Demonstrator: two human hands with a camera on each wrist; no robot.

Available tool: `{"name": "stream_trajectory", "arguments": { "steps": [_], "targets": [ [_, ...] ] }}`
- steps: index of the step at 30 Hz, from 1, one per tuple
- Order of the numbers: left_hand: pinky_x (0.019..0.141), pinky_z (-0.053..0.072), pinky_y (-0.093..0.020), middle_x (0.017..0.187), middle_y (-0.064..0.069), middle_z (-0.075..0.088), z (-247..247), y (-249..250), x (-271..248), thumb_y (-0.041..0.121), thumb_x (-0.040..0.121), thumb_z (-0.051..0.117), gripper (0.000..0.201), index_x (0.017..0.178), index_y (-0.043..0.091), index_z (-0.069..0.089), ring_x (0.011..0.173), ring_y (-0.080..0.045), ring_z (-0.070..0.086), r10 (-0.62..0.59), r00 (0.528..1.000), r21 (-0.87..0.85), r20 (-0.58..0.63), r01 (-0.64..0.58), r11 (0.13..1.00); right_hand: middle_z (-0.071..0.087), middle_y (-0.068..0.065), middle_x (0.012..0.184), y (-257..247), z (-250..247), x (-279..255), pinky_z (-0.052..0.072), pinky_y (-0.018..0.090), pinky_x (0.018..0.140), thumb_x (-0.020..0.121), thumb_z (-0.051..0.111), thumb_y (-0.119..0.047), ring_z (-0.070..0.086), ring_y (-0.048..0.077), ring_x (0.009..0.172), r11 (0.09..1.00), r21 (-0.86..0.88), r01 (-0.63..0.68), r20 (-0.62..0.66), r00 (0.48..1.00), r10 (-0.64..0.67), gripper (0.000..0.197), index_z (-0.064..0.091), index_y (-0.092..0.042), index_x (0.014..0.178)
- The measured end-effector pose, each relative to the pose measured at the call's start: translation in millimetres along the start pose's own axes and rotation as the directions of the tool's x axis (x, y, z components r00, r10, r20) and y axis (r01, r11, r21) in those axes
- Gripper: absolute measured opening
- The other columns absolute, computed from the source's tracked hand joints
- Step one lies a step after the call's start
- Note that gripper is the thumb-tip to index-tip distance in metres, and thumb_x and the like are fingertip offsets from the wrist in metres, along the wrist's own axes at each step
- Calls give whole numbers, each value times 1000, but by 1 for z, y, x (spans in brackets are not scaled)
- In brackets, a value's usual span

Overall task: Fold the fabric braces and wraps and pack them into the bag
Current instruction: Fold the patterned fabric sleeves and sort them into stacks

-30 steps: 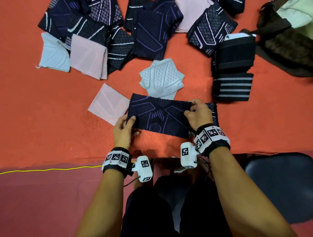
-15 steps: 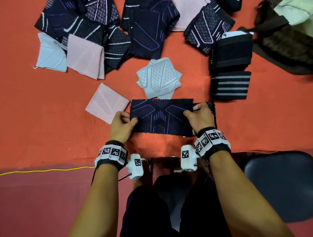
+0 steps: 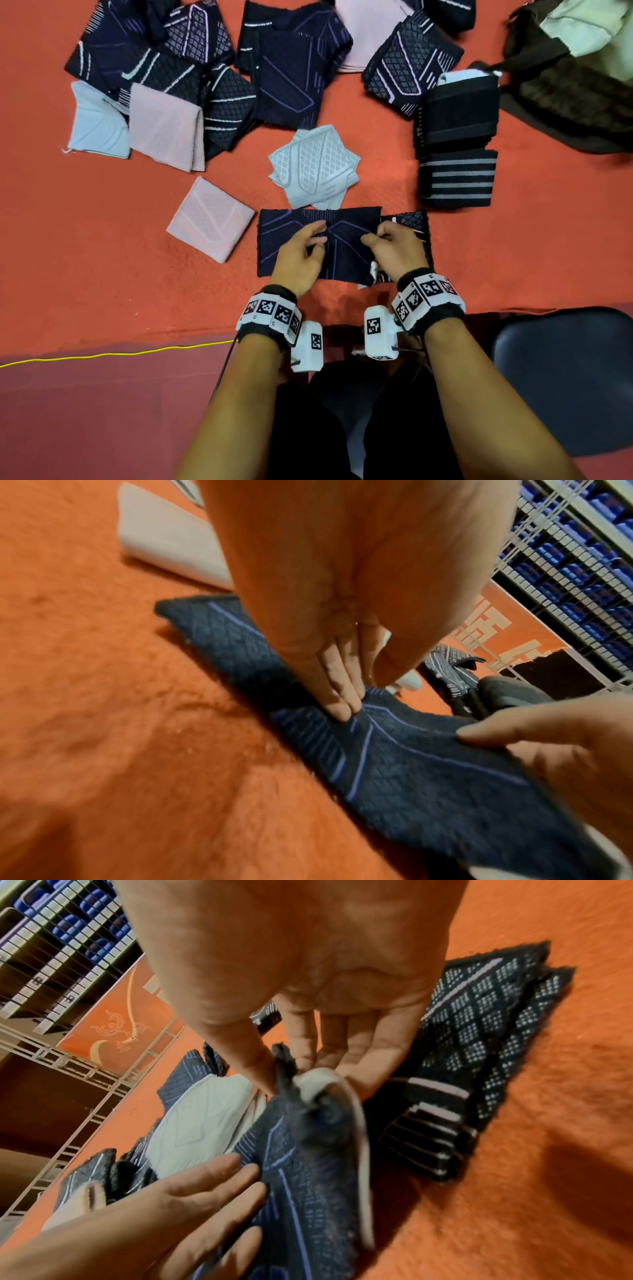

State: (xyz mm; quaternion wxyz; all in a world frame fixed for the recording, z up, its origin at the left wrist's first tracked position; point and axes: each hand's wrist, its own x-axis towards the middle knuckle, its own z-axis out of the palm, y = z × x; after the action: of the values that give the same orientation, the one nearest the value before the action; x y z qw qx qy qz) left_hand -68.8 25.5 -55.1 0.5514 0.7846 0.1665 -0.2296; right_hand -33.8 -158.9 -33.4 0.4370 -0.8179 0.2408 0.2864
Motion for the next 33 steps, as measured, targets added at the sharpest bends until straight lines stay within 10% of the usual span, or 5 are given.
{"name": "stream_trajectory", "arguments": {
  "steps": [8, 17, 23, 27, 33],
  "targets": [
    [107, 47, -43, 127, 15, 64, -9, 6, -4, 34, 100, 49, 32, 131, 35, 59, 119, -4, 59, -83, 996, -125, 35, 87, 988, 64, 0, 67, -22, 29, -12, 57, 51, 77, 71, 68, -45, 62, 20, 65, 984, 101, 145, 242, 956, -166, 21, 58, -27, 73],
    [88, 48, -21, 88, 15, 71, -36, 3, -15, 29, 103, 53, 19, 95, 24, 70, 90, -1, 64, -26, 1000, -291, 5, 27, 956, 65, 2, 66, -40, 67, -19, 55, 41, 74, 86, 70, -19, 66, 24, 71, 961, 30, 274, 300, 915, -270, 15, 63, -22, 73],
    [84, 48, -37, 89, -1, 66, -55, -19, -12, 22, 104, 49, 19, 93, 17, 63, 85, -13, 60, -81, 991, -230, -107, 54, 972, 66, 0, 79, -50, 89, -26, 49, 17, 61, 89, 48, 8, 59, 12, 62, 968, 131, 213, 328, 912, -246, 29, 69, -11, 96],
    [80, 48, -29, 92, 7, 68, -61, -19, -8, 18, 102, 51, 12, 100, 21, 62, 86, -9, 64, -80, 978, -124, -193, 56, 991, 61, -4, 88, -45, 89, -23, 54, 34, 77, 89, 54, -5, 63, 18, 80, 976, 103, 190, 120, 972, -201, 19, 61, -22, 94],
    [65, 34, -28, 75, 9, 56, -70, -31, -2, 27, 99, 57, 26, 74, 29, 50, 67, -5, 49, -100, 947, 42, -305, 118, 992, 58, -1, 107, -37, 83, -11, 47, 27, 85, 90, 68, -15, 56, 12, 93, 986, -94, 135, -2, 991, -135, 18, 54, -20, 100]
  ]
}}
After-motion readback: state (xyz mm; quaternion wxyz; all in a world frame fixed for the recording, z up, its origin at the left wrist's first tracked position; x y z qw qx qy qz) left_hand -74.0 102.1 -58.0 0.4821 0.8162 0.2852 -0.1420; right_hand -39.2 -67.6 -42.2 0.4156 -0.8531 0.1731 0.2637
